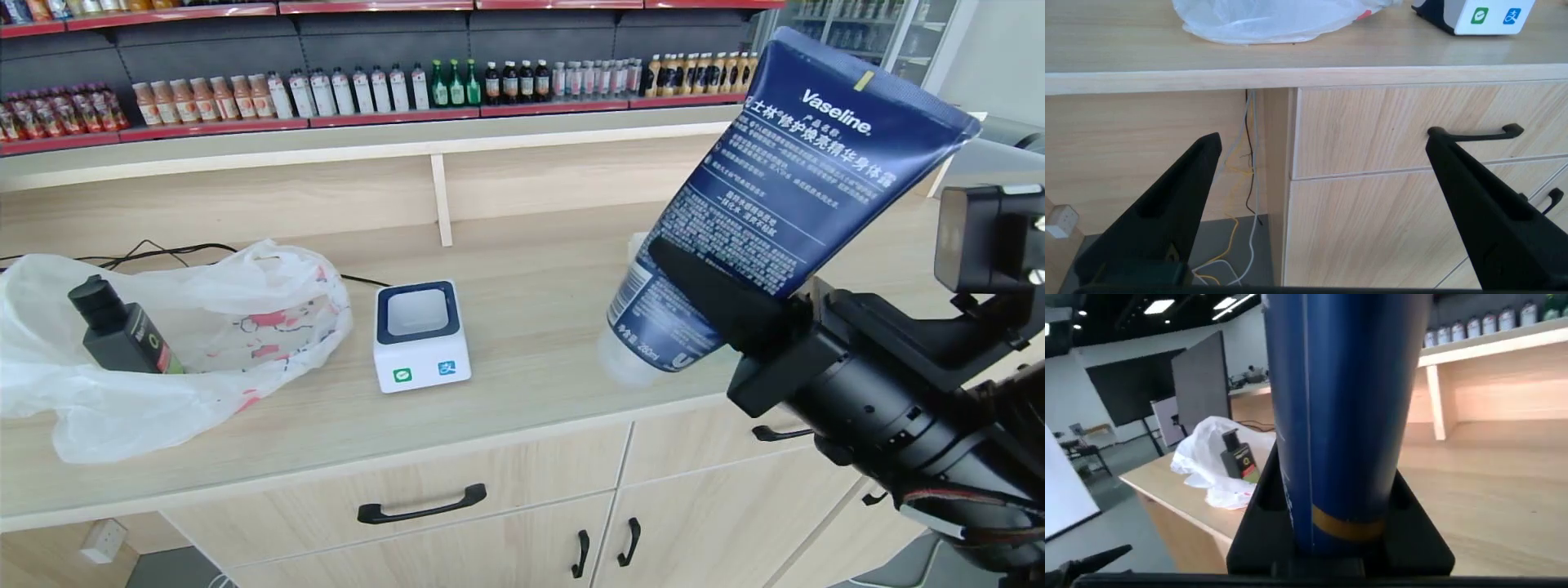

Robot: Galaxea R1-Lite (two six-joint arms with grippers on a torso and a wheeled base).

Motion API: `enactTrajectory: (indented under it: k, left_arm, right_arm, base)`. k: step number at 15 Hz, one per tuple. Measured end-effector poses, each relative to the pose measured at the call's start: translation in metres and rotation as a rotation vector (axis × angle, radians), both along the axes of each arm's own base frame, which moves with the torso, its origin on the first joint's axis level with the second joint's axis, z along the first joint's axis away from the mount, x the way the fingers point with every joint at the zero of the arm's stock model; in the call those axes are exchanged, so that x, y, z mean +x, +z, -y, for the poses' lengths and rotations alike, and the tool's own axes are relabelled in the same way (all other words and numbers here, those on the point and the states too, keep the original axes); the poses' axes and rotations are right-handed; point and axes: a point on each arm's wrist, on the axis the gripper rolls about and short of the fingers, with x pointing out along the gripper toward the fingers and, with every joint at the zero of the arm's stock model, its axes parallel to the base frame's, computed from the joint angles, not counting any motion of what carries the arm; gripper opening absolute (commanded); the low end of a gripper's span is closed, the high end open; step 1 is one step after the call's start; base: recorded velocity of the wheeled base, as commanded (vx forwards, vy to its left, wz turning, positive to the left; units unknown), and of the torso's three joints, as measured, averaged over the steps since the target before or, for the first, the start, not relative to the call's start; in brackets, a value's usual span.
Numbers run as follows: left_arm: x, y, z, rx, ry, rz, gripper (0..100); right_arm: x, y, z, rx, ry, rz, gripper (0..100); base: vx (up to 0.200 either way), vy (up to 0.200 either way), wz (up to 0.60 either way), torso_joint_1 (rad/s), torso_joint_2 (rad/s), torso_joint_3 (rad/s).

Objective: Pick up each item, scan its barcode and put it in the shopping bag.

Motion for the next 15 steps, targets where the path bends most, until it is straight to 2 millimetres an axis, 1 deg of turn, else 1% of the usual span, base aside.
enactTrajectory:
  k: [2, 5, 8, 9, 11, 13, 15]
  left_arm:
    - [0.000, 0.000, 0.000, 0.000, 0.000, 0.000, 100]
    - [0.000, 0.000, 0.000, 0.000, 0.000, 0.000, 100]
    - [0.000, 0.000, 0.000, 0.000, 0.000, 0.000, 100]
    - [0.000, 0.000, 0.000, 0.000, 0.000, 0.000, 100]
    - [0.000, 0.000, 0.000, 0.000, 0.000, 0.000, 100]
    - [0.000, 0.000, 0.000, -0.001, 0.001, 0.000, 100]
    - [0.000, 0.000, 0.000, 0.000, 0.000, -0.001, 100]
  right_arm:
    - [0.003, 0.004, 0.005, -0.029, -0.055, 0.057, 0]
    - [0.012, 0.005, 0.015, -0.127, -0.183, 0.157, 0]
    - [0.020, 0.002, 0.025, -0.170, -0.287, 0.171, 0]
    - [0.024, 0.005, 0.029, -0.163, -0.315, 0.176, 0]
    - [0.033, 0.011, 0.039, -0.147, -0.374, 0.190, 0]
    - [0.042, 0.014, 0.053, -0.147, -0.443, 0.194, 0]
    - [0.053, 0.015, 0.073, -0.151, -0.528, 0.190, 0]
  base:
    - [0.000, 0.000, 0.00, 0.000, 0.00, 0.000]
    - [0.000, 0.000, 0.00, 0.000, 0.00, 0.000]
    - [0.000, 0.000, 0.00, 0.000, 0.00, 0.000]
    - [0.000, 0.000, 0.00, 0.000, 0.00, 0.000]
    - [0.000, 0.000, 0.00, 0.000, 0.00, 0.000]
    - [0.000, 0.000, 0.00, 0.000, 0.00, 0.000]
    - [-0.200, 0.000, 0.00, 0.005, 0.00, 0.000]
